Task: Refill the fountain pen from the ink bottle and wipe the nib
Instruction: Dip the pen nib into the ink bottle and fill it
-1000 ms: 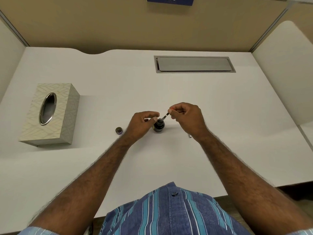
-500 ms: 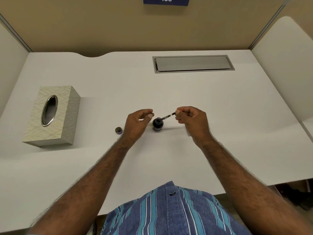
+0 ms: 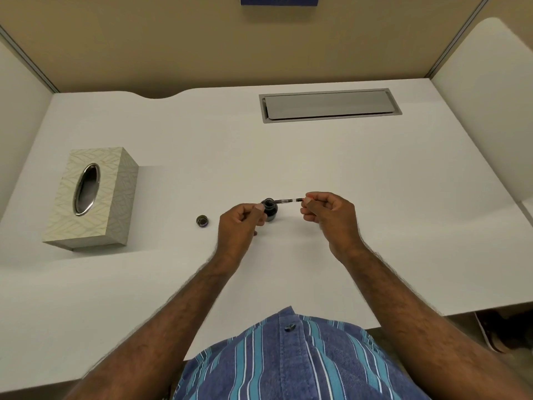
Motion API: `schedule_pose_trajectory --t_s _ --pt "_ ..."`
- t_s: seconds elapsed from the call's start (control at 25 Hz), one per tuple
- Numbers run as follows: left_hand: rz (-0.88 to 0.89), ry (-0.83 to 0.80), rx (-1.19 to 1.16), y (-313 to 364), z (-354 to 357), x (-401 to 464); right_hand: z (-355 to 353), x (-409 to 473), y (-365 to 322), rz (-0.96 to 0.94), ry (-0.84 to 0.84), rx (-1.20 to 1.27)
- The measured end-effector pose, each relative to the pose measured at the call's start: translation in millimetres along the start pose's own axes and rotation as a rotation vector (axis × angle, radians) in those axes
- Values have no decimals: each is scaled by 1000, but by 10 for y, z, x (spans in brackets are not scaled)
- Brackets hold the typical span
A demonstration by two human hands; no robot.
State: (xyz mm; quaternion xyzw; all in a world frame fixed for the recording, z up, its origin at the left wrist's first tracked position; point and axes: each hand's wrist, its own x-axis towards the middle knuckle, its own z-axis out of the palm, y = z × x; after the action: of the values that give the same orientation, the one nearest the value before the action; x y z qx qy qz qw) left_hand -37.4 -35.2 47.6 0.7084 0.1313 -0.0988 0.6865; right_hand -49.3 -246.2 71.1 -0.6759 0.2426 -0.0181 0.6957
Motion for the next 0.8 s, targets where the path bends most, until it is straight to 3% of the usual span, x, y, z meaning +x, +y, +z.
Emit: schedule_pose_trajectory --t_s 0.36,0.8 --pt "-220 -149 -86 10 348 -100 -52 -124 127 157 29 180" --pt "-329 -113 -294 41 531 -75 -28 -264 151 454 15 559"
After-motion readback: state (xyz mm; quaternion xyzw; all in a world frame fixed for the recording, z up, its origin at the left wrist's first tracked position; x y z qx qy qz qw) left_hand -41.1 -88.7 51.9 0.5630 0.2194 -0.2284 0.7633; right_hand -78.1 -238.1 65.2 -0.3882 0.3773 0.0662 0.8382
